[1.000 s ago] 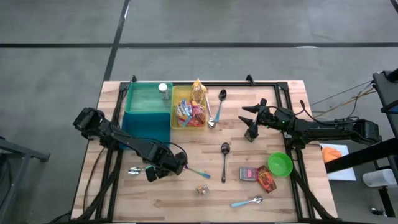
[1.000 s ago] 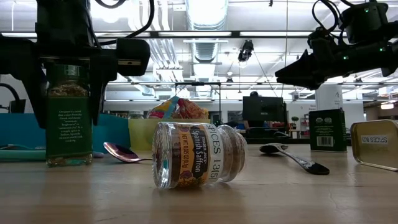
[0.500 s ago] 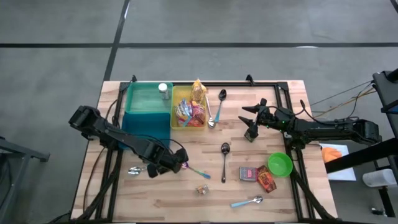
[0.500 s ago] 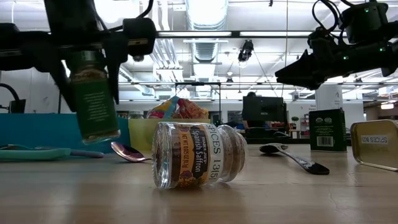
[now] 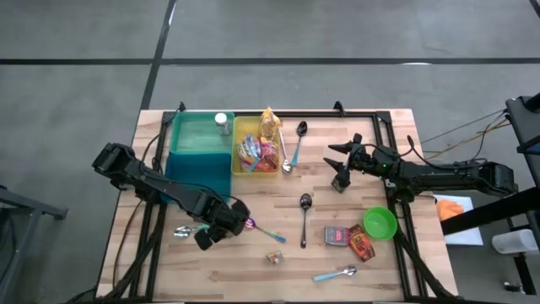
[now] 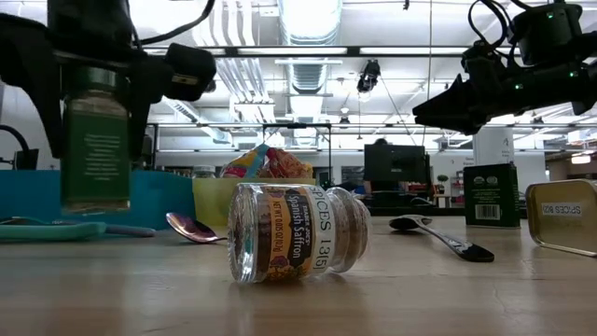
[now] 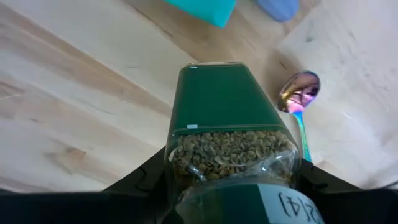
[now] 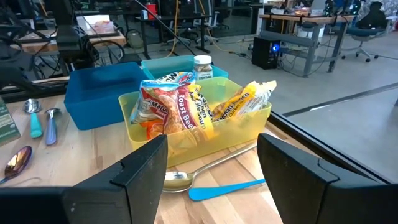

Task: Pick & Place Food Item
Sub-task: Put the green spice bottle into the green bin

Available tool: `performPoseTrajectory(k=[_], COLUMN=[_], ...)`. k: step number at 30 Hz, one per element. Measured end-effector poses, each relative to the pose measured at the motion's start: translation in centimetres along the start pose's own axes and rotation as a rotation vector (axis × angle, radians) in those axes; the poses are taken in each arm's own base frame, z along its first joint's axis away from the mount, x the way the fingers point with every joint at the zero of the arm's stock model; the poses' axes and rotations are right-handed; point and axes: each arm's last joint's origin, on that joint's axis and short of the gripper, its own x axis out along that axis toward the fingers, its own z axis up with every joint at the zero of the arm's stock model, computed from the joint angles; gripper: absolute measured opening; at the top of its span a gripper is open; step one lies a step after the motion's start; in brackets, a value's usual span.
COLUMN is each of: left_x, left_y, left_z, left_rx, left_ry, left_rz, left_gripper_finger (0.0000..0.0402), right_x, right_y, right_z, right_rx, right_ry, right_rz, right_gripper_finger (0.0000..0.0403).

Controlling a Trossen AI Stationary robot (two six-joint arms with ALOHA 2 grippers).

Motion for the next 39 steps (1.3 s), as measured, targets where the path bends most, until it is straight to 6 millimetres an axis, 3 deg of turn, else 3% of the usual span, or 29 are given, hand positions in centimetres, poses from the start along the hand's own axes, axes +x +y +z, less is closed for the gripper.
performPoseTrajectory(k=[9, 23, 39], left_x=[-2.6, -6.5, -13.4], left_y=[-0.6, -1.7, -0.5], left_z=[-1.1, -1.6, 1.1], left_rx=[0.107, 0.558, 0.957], left_ry=[-0.059, -0.263, -0.447], left_rz=[-0.050, -0.330, -0.565], left_gripper_finger=[0.0185, 0.0185, 0.0185], right_x=[0.0, 0.0, 0.0], right_y=[0.0, 0.0, 0.0], right_z=[0.0, 0.0, 0.0], right_rx=[0.000, 0.000, 0.000], right_ry=[0.000, 0.000, 0.000], right_rz=[0.000, 0.000, 0.000], right_gripper_finger=[0.0246, 0.0246, 0.0246])
